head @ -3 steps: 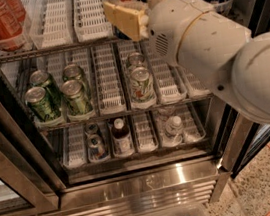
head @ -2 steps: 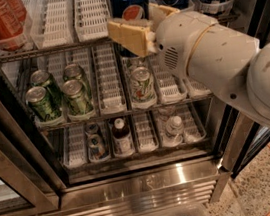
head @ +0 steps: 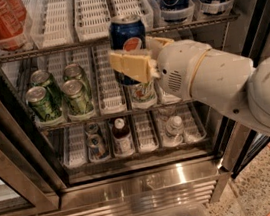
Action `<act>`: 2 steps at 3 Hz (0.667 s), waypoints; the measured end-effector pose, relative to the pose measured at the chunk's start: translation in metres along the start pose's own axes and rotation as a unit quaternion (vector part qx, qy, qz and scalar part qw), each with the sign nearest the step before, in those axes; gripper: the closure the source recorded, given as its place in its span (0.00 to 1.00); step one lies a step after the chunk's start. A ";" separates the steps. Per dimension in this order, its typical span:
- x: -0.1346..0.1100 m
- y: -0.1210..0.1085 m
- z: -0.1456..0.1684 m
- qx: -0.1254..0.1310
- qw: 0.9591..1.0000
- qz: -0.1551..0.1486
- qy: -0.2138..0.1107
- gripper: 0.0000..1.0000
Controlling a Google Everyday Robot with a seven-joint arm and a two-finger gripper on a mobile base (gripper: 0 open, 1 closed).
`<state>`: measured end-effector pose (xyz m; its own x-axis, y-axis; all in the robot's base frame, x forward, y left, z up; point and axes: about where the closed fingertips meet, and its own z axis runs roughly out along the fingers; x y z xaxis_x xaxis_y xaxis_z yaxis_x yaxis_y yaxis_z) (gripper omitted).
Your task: Pick pepsi can from top shelf of fridge
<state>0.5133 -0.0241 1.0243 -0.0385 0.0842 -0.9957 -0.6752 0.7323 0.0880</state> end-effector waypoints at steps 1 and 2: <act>0.016 0.005 -0.004 -0.017 1.000 0.014 0.018 1.00; 0.024 0.009 -0.006 -0.024 0.999 0.017 0.027 1.00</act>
Offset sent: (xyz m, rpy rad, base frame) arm -0.0152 0.0018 -0.0340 -0.0146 0.0808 0.0655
